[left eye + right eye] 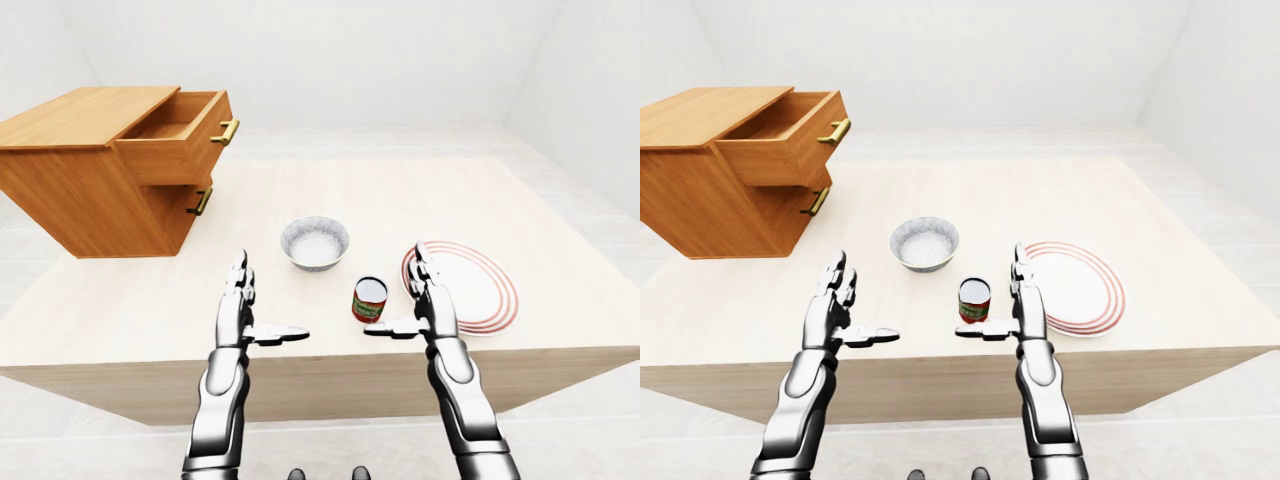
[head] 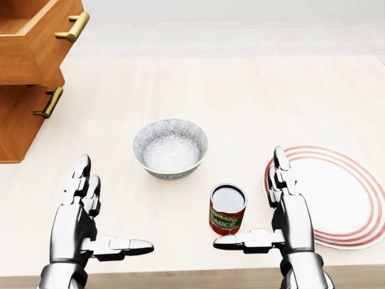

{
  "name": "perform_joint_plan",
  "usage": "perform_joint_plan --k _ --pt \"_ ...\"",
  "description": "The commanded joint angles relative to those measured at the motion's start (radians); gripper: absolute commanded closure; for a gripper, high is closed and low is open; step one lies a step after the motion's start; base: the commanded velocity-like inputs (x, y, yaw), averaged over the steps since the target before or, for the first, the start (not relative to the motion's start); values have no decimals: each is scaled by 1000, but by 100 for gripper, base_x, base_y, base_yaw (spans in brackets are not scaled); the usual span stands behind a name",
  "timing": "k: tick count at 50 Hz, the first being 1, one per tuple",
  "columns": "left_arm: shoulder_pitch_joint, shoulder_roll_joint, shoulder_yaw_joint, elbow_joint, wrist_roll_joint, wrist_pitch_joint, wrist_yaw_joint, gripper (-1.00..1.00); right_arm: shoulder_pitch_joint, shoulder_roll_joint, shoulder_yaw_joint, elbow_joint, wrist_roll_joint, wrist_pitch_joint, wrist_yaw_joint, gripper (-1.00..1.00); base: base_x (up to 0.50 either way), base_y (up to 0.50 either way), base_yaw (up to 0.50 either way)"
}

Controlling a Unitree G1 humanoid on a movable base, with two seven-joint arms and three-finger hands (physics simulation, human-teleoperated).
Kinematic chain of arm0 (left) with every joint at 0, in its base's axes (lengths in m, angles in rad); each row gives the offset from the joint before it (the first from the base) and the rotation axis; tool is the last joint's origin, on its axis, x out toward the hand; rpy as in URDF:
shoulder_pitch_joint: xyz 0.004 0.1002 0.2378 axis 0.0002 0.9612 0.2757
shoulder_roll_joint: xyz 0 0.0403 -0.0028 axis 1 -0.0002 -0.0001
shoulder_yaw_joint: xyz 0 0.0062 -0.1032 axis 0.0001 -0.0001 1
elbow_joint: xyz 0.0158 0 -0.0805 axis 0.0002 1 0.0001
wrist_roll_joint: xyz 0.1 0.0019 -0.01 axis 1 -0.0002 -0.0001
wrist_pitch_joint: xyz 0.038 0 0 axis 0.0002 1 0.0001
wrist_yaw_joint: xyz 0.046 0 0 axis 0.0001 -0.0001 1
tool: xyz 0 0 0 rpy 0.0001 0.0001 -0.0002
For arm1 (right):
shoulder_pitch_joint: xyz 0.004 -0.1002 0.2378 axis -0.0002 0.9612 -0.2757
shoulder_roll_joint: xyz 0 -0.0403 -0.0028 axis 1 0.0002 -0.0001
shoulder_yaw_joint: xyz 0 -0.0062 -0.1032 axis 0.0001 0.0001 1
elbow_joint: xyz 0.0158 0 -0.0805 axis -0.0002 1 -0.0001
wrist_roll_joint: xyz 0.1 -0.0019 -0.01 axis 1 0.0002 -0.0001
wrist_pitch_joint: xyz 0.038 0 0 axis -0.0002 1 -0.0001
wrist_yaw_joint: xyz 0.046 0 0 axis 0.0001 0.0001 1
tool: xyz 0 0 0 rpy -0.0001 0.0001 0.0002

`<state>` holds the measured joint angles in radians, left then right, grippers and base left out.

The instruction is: Put the bowl on the plate.

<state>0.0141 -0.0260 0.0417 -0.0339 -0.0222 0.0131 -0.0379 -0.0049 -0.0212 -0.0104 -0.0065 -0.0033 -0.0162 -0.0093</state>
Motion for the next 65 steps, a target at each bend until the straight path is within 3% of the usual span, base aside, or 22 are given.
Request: perform_joint_plan --k 1,2,3,5,6,7,8,9,12,13,14,17,18,20,27,33,53,65 --pt "-15 32 22 86 12 -70 -28 -100 10 -12 -11 -1 38 17 35 -100 0 0 0" --pt "-15 36 21 82 6 -65 -29 -100 14 -10 -11 -12 35 20 37 -100 0 0 0" --pt "-11 41 18 40 4 -27 -27 -100 20 -9 -12 -27 33 26 39 -100 0 0 0" --pt "-9 43 16 22 2 -11 -26 -100 29 -6 -14 -50 32 36 40 -100 0 0 0" --pt "-6 46 12 39 12 -38 -23 -100 29 -5 -15 -51 31 37 41 -100 0 0 0" --pt "-5 48 8 62 33 -79 -12 -100 38 -4 -15 -71 31 46 45 -100 0 0 0" --pt "-3 50 5 71 53 -100 2 -100 44 -3 -16 -84 31 55 48 -100 0 0 0" --pt "4 51 5 54 55 -100 2 -100 52 -3 -17 -107 32 66 50 -100 0 0 0" --pt "16 59 13 -27 35 -33 -15 -100 71 -5 -26 -173 39 101 58 -100 0 0 0" --pt "19 60 17 -50 31 -18 -16 -100 78 -5 -28 -197 39 103 59 -100 0 0 0" --pt "19 59 17 -51 31 -17 -16 -100 78 -5 -29 -198 39 103 59 -100 0 0 0" --pt "31 65 31 -148 5 63 -32 -100 107 -5 -35 -294 40 103 62 -100 0 0 0" --pt "34 67 40 -193 -13 74 -41 -100 121 -6 -38 -340 44 103 66 -100 0 0 0" --pt "34 72 56 -285 -32 74 -43 -100 143 -9 -40 -401 30 103 66 -100 0 0 0" --pt "22 75 101 -346 -73 74 -50 -100 238 -5 -75 -652 25 103 92 -100 0 -3 0" --pt "16 81 130 -376 -96 74 -54 -100 272 14 -104 -746 24 103 120 -100 0 -27 0" --pt "-17 121 238 -461 -171 74 -62 -100 291 43 -123 -778 -35 103 156 -100 0 -35 0" --pt "-67 158 308 -471 -254 74 -42 -100 275 55 -154 -762 -26 103 166 -100 0 -1 0"
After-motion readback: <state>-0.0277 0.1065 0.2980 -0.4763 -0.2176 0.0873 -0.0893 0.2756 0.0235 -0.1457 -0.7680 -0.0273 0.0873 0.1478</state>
